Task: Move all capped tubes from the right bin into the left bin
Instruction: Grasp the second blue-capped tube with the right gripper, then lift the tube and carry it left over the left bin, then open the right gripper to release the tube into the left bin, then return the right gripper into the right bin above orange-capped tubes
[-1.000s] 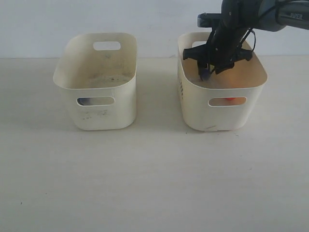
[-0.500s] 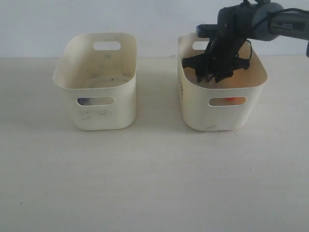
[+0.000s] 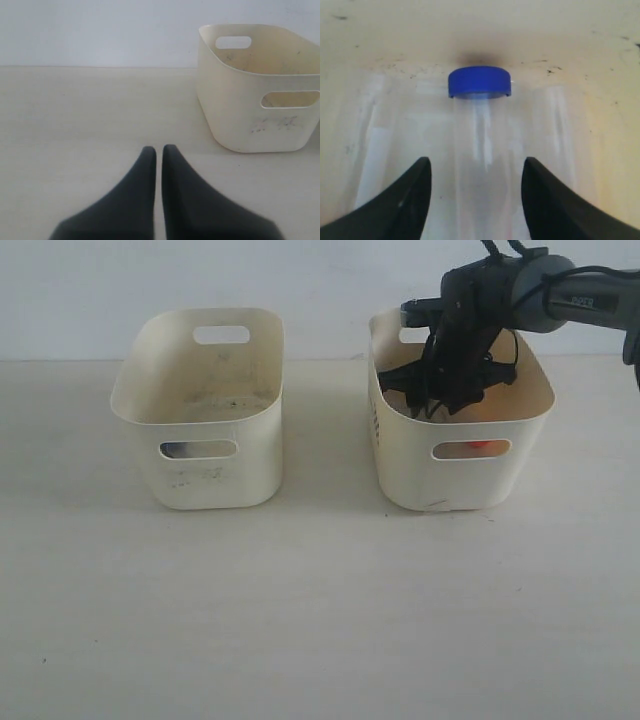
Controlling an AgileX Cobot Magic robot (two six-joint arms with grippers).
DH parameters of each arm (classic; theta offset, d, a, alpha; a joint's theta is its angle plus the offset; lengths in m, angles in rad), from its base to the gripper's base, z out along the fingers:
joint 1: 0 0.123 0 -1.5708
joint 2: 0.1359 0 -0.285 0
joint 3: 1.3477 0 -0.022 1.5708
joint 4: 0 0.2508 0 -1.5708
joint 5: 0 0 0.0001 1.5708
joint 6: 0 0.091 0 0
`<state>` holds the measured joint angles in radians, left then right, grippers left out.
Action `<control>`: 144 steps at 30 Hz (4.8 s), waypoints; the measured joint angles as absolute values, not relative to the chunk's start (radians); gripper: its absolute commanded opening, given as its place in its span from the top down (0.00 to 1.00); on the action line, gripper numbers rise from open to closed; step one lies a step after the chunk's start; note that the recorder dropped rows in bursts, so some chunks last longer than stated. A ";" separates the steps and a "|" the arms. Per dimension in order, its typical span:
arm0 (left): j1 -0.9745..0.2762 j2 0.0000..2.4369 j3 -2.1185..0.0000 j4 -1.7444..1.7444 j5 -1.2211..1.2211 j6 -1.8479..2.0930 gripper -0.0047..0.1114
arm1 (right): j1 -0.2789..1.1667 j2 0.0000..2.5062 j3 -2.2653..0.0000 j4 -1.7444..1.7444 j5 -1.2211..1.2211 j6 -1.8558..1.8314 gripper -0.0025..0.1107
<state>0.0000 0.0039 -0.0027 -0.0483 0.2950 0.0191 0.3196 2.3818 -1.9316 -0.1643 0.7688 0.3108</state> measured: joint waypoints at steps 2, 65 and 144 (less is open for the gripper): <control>0.000 0.004 -0.003 -0.048 0.295 0.019 0.92 | 0.320 2.382 -1.932 -0.164 0.769 0.311 0.52; 0.000 0.004 -0.003 -0.048 0.295 0.019 0.92 | 0.446 2.070 -1.982 -0.010 0.909 0.142 0.98; 0.000 0.004 -0.003 -0.048 0.295 0.019 0.92 | 0.280 2.203 -1.982 0.125 1.065 0.169 0.98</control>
<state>0.0000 0.0039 -0.0027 -0.0483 0.2950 0.0191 0.2799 2.2031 -1.9821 0.1248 1.0651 0.1685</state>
